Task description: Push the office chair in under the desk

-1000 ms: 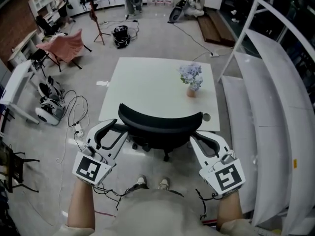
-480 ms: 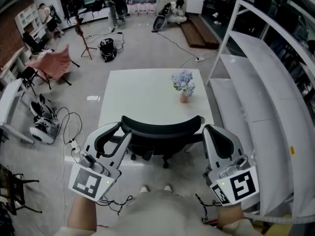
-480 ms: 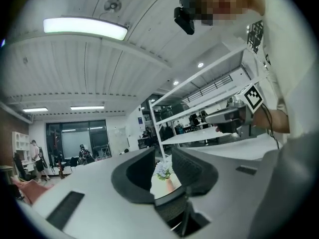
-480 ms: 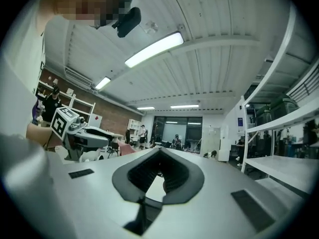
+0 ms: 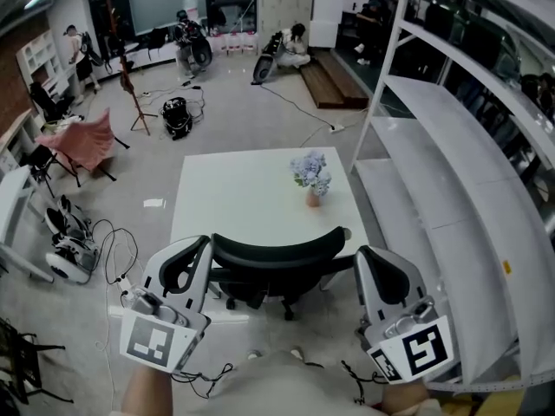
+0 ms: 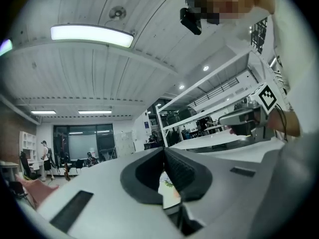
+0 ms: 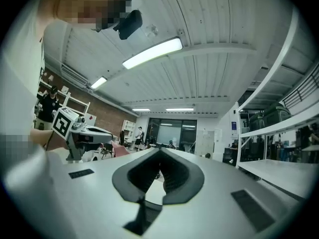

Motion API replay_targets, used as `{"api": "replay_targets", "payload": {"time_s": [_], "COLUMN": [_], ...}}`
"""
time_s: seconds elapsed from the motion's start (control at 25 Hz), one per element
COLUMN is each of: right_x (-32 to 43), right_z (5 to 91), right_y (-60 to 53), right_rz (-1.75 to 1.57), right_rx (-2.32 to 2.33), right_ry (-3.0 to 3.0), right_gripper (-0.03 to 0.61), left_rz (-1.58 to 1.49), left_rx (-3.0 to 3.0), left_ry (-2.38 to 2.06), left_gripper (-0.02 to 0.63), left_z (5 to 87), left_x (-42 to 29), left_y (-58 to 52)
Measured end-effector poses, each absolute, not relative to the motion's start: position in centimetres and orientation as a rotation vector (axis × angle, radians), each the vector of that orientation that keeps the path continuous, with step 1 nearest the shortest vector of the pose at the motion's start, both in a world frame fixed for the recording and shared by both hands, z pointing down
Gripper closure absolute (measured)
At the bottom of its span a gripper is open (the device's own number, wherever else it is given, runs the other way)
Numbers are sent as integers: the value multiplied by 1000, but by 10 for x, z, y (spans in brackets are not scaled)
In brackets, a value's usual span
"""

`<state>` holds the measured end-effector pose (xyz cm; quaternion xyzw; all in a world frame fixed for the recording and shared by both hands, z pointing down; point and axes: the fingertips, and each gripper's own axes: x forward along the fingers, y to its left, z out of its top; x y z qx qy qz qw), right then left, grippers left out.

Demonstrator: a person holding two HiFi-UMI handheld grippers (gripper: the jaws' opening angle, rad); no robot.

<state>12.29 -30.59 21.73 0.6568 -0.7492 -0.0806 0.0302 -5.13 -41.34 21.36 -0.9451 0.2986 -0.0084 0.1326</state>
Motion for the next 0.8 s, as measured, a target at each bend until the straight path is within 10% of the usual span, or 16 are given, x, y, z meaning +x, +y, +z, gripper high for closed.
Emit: {"api": "replay_targets", "payload": {"time_s": [0.8], "right_x": [129], "right_z": [235], "right_y": [-324], "right_rz": [-191], "right_rx": [2056], "right_ry": [-2298], "right_gripper": [571], "left_rz": [-49], "left_rx": [-2774], "left_ry": [841], "left_gripper": [606], "left_z": [237], "left_x": [-46], "left_y": [-420]}}
